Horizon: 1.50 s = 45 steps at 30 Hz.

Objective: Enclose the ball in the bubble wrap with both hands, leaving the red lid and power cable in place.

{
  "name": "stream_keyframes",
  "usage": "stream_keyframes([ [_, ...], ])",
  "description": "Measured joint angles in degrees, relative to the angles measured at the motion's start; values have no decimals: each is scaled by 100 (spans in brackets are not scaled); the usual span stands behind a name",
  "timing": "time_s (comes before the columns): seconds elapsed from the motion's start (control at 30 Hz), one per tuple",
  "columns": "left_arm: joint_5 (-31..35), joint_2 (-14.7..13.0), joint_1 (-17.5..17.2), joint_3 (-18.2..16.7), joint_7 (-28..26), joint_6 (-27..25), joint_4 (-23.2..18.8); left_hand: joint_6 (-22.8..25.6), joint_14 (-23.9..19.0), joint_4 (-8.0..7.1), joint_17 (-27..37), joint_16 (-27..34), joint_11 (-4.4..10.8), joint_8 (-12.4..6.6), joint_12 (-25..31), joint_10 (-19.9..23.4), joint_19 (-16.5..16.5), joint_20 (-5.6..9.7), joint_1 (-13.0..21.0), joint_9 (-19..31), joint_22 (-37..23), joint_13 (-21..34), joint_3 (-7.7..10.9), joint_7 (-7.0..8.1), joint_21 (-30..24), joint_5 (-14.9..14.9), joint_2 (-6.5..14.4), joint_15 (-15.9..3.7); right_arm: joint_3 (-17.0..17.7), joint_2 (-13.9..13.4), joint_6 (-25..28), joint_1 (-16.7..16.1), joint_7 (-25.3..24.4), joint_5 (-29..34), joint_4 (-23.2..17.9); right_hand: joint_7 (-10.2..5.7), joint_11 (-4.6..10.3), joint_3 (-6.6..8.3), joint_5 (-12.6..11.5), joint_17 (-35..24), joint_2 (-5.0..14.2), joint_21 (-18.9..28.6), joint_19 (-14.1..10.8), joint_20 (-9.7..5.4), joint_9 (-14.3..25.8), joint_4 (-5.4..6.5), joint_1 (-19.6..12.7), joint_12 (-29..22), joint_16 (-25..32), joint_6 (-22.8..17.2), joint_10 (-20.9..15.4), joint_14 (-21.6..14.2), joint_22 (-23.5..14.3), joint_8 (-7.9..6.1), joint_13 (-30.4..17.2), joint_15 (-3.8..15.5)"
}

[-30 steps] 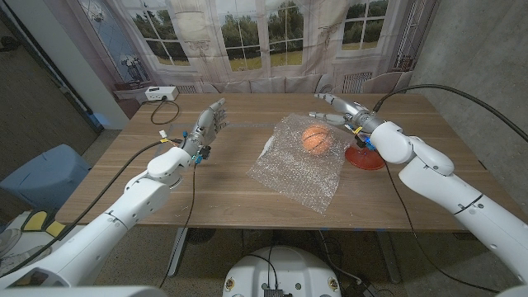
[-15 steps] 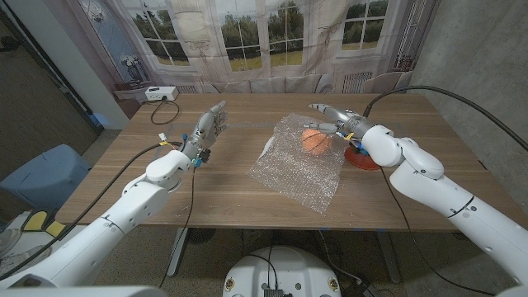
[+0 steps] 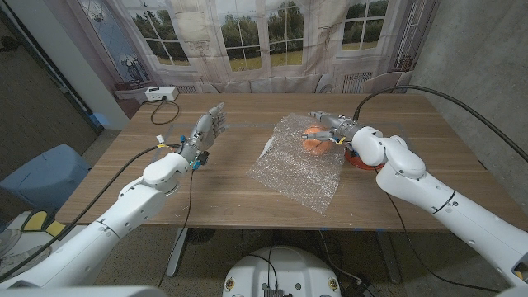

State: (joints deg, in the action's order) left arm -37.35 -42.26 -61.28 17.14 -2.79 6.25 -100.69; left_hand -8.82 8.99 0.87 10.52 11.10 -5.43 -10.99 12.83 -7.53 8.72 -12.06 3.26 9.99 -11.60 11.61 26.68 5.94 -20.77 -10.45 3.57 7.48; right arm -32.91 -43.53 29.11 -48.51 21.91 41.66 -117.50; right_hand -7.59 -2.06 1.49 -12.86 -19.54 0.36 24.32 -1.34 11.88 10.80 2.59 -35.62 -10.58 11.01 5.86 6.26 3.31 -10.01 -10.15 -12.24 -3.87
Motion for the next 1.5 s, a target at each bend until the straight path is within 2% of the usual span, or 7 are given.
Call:
stream_keyframes([
  [0.53,-19,-31,-78,-54,-2,55,-37,0,0,0,0,0,0,0,0,0,0,0,0,0,0,-1,0,0,22,0,0,0,-429,159,276,282,693,834,343,-359,99,-52,-205,174,-174,-82,-207,0,0,-229,-345,-24,69,294,138,-138,0,0,-16,93],
  [0.73,-28,-38,-89,-61,4,65,-39,0,0,0,0,0,0,0,0,0,0,0,0,0,0,-1,0,0,22,0,0,0,-520,245,283,347,823,997,498,-454,179,-84,-312,254,-198,-82,-500,2,0,-310,-492,-111,192,322,106,-424,-4,-60,-16,216],
  [0.87,-33,-52,-108,-78,5,65,-52,0,0,0,0,0,0,0,0,0,-22,-22,0,0,-28,-1,0,0,22,0,0,0,-549,297,197,359,848,1144,610,-489,354,-112,-451,325,-118,19,-1118,-47,29,-336,-588,-247,356,31,-283,-884,-28,-141,-16,362],
  [1.03,-37,-57,-112,-82,9,65,-54,0,0,0,0,0,0,0,0,0,-22,-22,0,0,-28,-1,0,0,22,0,0,0,-561,339,19,323,660,1230,725,-500,561,-172,-610,309,-34,229,-2009,-429,40,-404,-829,-442,746,-389,-940,-1715,-51,-217,-15,400],
  [1.17,-39,-58,-112,-82,15,65,-54,0,0,0,0,0,0,0,0,0,-24,-19,0,0,-28,-1,0,0,22,0,0,0,-564,360,-128,284,500,1290,802,-492,702,-80,-701,125,74,410,-2538,-740,56,-621,-1212,-607,1120,-726,-1471,-2043,-91,-282,-58,275],
  [1.3,-40,-51,-102,-82,26,76,-43,0,0,0,0,0,0,0,0,0,-54,10,0,0,-27,-1,0,0,22,0,0,0,-570,389,-240,274,419,1341,890,-489,573,-29,-733,-202,-32,651,-3043,-991,81,-762,-1318,-864,1606,-1097,-1873,-2159,-122,-346,-145,183],
  [1.5,-42,-27,-73,-79,47,92,4,0,0,0,0,0,0,0,0,0,-53,10,0,0,-27,-1,0,0,22,0,0,0,-568,438,-405,319,391,1366,1047,-443,341,-75,-733,-680,-187,1183,-3778,-1193,144,-810,-1473,-1528,2336,-2264,-2597,-2597,-196,-698,-358,-95],
])
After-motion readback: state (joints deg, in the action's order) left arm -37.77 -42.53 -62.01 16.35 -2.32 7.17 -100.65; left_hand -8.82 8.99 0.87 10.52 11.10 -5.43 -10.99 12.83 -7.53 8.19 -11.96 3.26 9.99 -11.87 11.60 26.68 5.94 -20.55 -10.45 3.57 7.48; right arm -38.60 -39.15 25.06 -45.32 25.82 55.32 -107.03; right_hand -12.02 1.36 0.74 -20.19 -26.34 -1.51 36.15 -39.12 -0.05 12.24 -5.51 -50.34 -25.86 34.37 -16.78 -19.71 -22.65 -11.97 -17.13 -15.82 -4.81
